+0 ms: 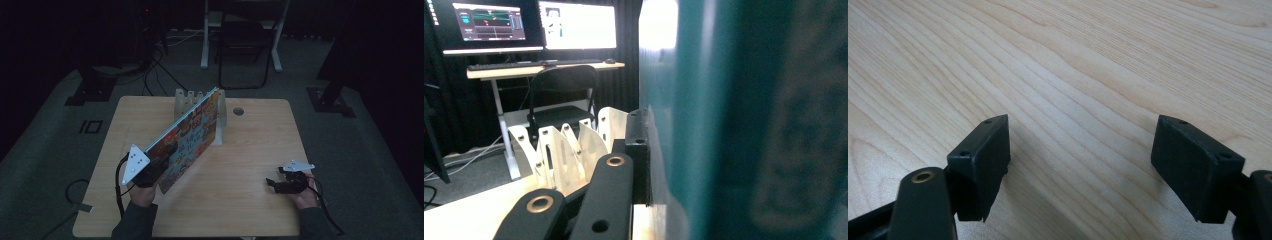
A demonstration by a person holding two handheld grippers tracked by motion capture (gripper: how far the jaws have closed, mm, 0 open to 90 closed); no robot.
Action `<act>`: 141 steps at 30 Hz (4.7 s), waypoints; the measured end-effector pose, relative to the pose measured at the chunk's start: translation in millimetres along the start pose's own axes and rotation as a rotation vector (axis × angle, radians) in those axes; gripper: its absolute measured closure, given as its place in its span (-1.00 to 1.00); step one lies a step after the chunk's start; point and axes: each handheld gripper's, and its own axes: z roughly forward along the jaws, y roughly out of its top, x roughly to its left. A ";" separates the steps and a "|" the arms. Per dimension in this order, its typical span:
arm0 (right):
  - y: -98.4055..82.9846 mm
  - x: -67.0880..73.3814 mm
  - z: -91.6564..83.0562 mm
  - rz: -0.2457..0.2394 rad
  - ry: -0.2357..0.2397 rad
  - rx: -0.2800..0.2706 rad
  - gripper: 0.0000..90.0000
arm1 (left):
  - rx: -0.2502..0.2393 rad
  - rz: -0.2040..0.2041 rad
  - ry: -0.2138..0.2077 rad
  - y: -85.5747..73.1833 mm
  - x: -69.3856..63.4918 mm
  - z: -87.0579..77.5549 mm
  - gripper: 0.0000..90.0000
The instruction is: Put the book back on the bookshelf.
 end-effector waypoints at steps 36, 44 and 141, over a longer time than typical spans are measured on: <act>0.1 -0.3 0.0 0.001 0.003 0.001 -0.49 | -0.010 -0.022 0.049 0.2 11.9 -12.3 0.80; 0.2 -0.4 0.1 0.002 0.004 0.001 -0.49 | -0.005 -0.026 0.065 -0.1 15.0 -13.7 0.80; 0.5 -0.8 0.4 0.006 0.010 0.000 -0.50 | 0.047 -0.022 0.275 -7.6 28.3 10.2 0.80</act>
